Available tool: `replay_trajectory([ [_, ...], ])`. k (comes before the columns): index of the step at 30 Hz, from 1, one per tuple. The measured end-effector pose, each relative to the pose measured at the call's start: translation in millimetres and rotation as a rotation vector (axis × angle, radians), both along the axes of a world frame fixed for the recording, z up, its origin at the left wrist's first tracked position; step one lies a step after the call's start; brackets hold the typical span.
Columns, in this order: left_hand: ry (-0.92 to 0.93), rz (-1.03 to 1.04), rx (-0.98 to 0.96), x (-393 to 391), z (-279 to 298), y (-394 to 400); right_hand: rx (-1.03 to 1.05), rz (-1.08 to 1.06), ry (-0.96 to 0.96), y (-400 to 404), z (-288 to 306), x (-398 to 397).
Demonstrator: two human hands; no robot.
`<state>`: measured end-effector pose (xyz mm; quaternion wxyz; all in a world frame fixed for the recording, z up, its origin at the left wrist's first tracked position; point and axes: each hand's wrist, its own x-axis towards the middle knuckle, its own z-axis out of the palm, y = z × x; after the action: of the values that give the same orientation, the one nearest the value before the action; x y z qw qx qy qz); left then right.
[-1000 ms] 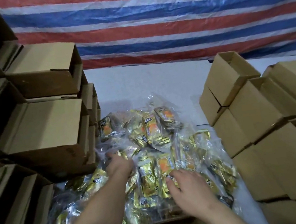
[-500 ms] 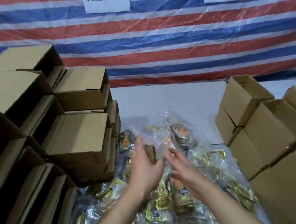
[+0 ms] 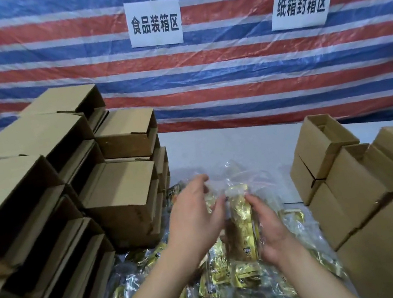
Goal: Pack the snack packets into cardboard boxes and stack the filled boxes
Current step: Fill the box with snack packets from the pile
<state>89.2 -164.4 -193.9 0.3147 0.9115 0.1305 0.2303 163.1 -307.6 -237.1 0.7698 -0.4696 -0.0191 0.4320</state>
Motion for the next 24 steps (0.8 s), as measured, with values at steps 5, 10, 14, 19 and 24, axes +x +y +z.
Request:
replay_trajectory([
  [5, 0.005, -0.149, 0.332, 12.1, 15.2, 6.8, 0.009, 0.123, -0.004, -16.6, -0.5, -11.6],
  [10, 0.026, -0.216, -0.057, 17.0, 21.4, 6.1, 0.141, 0.290, -0.018, -31.5, 1.1, -22.9],
  [14, 0.122, -0.239, -0.306, 12.4, 16.5, 10.0, 0.219, 0.465, -0.021, -40.5, 2.5, -32.2],
  [19, 0.196, -0.226, -0.601, 4.1, 6.0, 17.7, 0.207, 0.186, 0.146, -42.4, 6.3, -32.3],
  [24, 0.197, -0.245, -0.447, -8.4, -9.4, -1.9, 0.059, -0.126, 0.116, -31.0, 7.5, -22.8],
])
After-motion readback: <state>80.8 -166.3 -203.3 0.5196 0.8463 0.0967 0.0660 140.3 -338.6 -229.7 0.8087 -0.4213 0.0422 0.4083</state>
